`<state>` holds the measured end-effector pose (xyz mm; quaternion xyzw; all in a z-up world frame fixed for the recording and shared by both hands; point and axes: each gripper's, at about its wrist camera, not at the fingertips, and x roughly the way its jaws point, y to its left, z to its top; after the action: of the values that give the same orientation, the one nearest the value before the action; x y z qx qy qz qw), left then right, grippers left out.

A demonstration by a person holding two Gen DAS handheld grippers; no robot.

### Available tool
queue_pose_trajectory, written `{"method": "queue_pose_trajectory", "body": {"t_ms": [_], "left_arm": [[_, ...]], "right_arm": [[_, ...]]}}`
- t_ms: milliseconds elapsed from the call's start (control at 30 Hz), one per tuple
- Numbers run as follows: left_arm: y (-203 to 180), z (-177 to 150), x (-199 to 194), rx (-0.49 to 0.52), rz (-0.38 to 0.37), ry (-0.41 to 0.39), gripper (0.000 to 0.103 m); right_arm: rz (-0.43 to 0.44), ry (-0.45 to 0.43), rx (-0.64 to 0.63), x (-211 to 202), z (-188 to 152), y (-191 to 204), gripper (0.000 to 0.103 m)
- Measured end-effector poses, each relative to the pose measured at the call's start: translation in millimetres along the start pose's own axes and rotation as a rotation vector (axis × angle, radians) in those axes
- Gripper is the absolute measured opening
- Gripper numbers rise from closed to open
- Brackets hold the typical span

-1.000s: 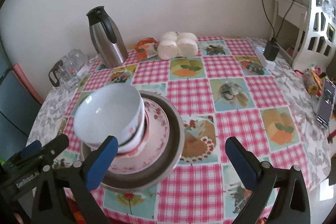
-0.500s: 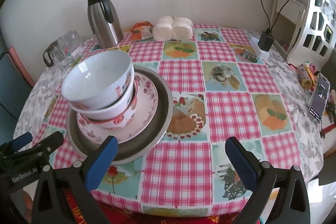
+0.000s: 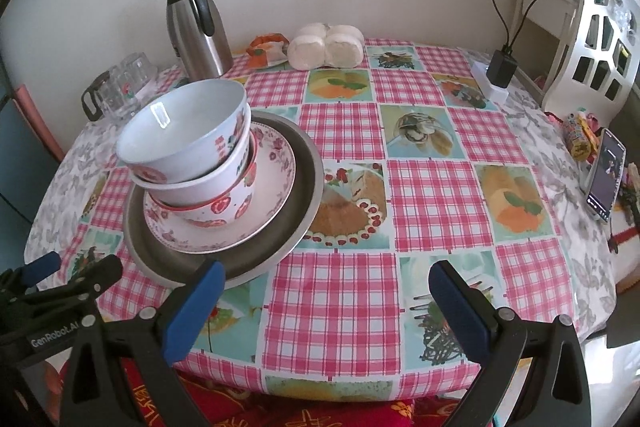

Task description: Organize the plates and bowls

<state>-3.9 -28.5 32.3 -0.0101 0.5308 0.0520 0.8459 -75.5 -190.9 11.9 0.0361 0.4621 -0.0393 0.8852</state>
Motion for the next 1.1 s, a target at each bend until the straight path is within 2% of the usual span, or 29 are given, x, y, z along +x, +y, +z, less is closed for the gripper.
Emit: {"method": "queue_pose_trajectory", "body": {"t_ms": [1100], "left_arm": [[-0.5,0.0,-0.9,-0.001,-0.012,-0.007,0.103]], "right_arm": [[-0.009,0.006,-0.004,-1.5,-1.5,0.5,0.103]]}}
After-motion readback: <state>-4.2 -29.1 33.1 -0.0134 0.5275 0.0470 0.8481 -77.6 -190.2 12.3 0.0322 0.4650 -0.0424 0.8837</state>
